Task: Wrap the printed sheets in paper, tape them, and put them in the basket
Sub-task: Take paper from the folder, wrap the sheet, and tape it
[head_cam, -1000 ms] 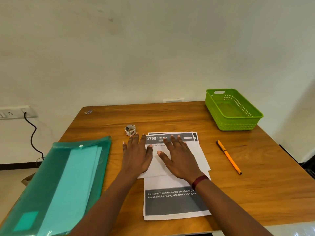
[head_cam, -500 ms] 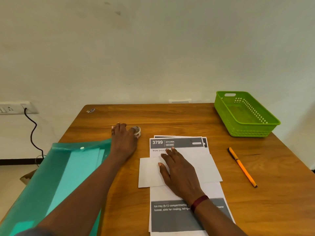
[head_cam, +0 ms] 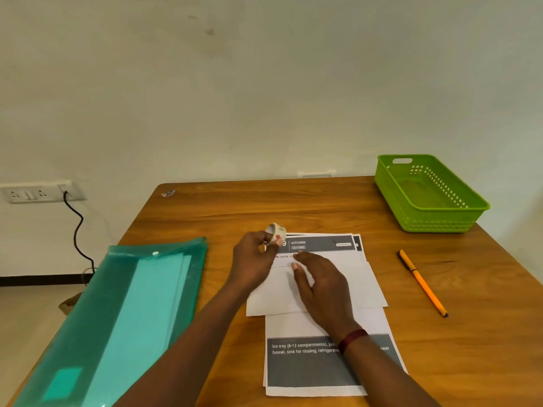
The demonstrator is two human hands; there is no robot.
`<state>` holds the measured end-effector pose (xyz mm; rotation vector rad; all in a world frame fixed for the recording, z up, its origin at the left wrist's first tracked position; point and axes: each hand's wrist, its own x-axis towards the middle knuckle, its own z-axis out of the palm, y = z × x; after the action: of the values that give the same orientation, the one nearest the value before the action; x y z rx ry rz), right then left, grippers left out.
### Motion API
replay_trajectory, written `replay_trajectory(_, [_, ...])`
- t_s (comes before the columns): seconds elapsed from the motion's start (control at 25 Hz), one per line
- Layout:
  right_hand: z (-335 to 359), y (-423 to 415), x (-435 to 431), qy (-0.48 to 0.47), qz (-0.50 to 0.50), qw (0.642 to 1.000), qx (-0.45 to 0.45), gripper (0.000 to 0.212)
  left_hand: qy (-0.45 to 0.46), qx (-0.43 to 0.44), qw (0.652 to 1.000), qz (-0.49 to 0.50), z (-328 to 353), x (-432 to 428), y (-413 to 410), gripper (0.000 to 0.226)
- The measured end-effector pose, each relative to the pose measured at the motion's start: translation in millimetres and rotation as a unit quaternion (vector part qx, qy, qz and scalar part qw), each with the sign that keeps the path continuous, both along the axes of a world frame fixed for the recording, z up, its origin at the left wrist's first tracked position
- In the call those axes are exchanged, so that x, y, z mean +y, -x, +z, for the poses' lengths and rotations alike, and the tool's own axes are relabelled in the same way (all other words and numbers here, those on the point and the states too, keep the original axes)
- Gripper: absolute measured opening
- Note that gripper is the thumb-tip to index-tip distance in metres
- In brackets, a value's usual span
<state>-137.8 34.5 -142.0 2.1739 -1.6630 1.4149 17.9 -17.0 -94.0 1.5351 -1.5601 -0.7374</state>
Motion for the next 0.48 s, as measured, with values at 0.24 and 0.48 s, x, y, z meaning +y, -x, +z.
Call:
replay_trajectory(0.24, [-2,6,2,0.052,0.018,0.994,-0.092,0.024,-0.002,0.111,0.994,0.004,-10,42,8,0.020])
replay_trajectory(0.48, [-4,5,3,0.056,0.055,0.995,-0.068,0.019,-0.024,0.211,0.977,-0.011,-23,63,9,0.018])
